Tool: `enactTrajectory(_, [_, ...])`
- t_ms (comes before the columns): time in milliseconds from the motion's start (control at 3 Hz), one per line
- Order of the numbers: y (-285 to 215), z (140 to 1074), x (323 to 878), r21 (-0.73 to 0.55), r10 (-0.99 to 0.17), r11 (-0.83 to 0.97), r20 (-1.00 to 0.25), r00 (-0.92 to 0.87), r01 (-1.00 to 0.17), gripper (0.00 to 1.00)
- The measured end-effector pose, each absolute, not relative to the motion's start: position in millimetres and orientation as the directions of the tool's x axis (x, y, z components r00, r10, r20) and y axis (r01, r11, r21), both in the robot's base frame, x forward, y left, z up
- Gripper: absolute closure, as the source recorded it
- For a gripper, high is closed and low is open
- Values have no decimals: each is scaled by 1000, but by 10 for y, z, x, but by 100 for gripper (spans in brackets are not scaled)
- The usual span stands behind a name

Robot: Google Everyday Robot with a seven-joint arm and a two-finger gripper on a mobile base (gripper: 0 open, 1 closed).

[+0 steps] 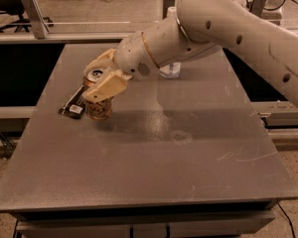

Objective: Move orange can near rxbar chocolate

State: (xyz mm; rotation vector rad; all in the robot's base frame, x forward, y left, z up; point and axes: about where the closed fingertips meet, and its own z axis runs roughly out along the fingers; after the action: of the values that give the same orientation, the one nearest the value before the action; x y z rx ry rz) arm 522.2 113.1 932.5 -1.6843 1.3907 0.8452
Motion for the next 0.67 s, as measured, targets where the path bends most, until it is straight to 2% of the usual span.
enactTrajectory(333, [1185,9231,5397,-150,-521,-86,-836,172,-985,100])
enactTrajectory(667, [1216,9101,5501,-148,-533,-61,-831,158,-987,82])
